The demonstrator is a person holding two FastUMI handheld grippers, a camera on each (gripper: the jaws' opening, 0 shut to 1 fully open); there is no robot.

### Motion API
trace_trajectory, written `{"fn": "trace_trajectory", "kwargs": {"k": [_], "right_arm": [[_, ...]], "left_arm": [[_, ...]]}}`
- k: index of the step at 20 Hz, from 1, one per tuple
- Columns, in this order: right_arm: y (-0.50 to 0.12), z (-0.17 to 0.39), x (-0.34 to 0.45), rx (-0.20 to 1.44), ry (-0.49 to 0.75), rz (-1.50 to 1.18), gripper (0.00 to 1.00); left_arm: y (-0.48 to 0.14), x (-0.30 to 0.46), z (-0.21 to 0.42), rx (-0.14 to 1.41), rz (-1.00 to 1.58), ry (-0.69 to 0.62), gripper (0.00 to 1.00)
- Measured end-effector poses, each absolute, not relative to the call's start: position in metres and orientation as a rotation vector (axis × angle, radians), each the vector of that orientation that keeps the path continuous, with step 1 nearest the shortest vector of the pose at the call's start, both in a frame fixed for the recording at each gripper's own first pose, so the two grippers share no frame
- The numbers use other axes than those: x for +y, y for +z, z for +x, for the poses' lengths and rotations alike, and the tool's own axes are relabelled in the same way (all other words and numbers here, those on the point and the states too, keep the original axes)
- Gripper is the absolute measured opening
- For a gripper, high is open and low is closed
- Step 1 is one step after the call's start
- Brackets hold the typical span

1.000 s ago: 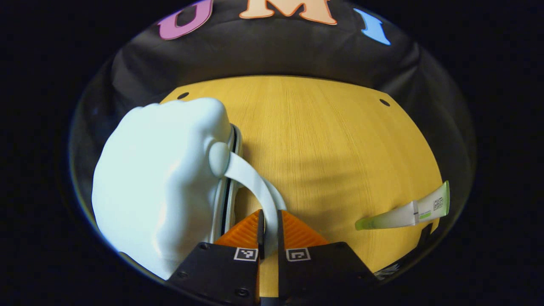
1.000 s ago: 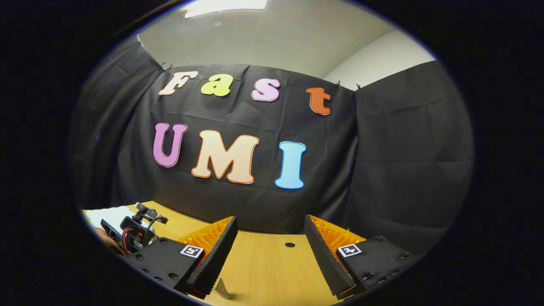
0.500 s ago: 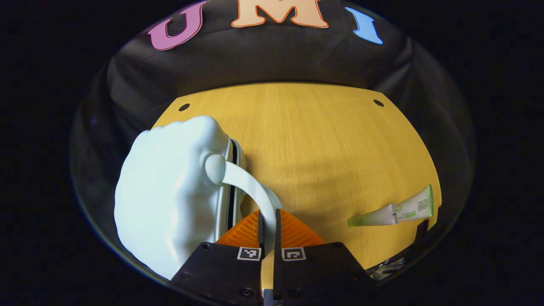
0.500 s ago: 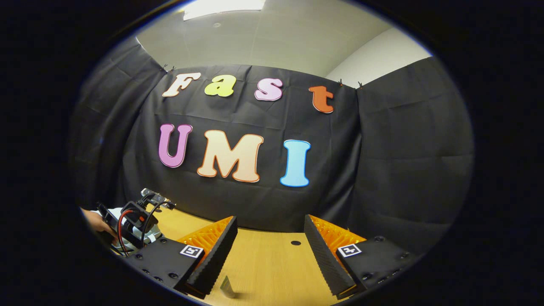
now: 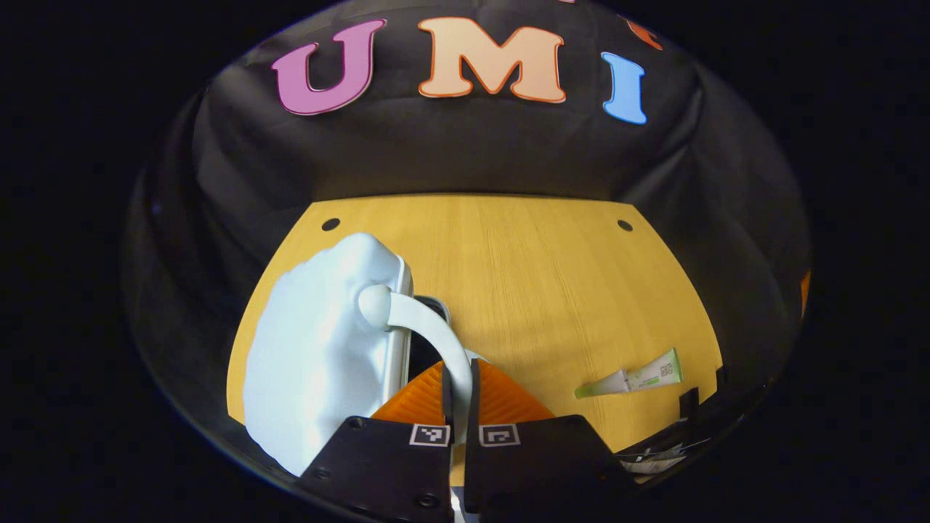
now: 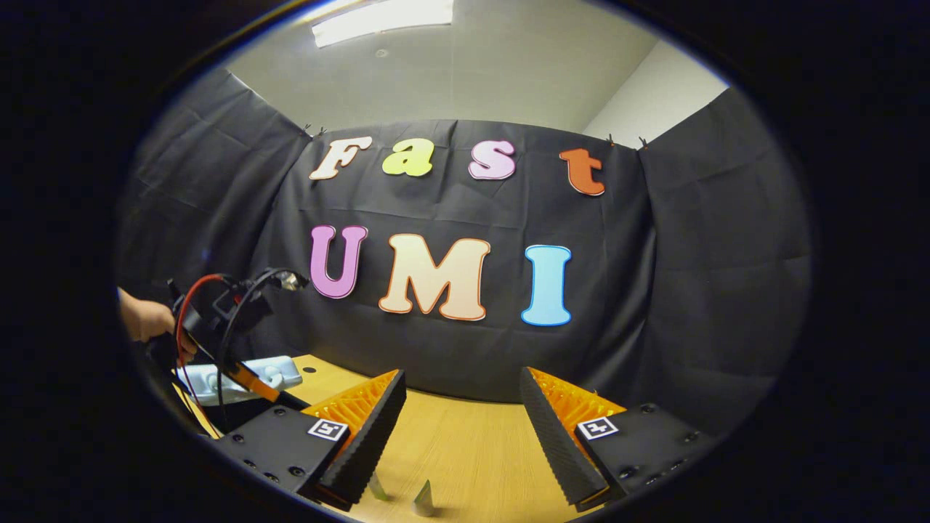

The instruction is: First open the suitcase, pack the skin care products into it, and then close the suitcase.

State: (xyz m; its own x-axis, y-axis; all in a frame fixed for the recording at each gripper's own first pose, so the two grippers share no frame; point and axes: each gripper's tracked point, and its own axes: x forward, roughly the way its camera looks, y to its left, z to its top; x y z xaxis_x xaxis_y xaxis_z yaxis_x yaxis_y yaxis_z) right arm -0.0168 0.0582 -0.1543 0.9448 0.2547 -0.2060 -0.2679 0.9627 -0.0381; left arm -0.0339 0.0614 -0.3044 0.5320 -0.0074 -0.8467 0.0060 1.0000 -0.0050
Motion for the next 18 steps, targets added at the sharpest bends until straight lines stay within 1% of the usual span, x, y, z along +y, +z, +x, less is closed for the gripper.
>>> {"fn": "trace_trajectory", "kwargs": {"k": [6, 9, 12, 15, 17, 18], "right_arm": [[-0.157, -0.012, 0.081, 0.215, 0.300, -0.039, 0.98], [-0.153, -0.009, 0.092, 0.200, 0.316, -0.044, 0.98], [-0.159, -0.003, 0.105, 0.220, 0.324, -0.054, 0.98], [-0.167, 0.003, 0.121, 0.244, 0.312, -0.061, 0.98], [-0.177, 0.007, 0.136, 0.272, 0.309, -0.068, 0.98], [-0.178, 0.007, 0.143, 0.277, 0.308, -0.070, 1.00]], "left_arm": [[-0.282, 0.079, -0.021, 0.938, -0.071, 0.019, 0.00], [-0.278, 0.098, -0.018, 0.927, -0.004, 0.029, 0.00], [-0.271, 0.122, -0.014, 0.898, 0.037, 0.053, 0.00], [-0.265, 0.139, -0.003, 0.829, 0.046, 0.070, 0.00], [-0.264, 0.166, 0.004, 0.797, 0.101, 0.104, 0.00], [-0.263, 0.180, 0.004, 0.794, 0.137, 0.124, 0.00]]}}
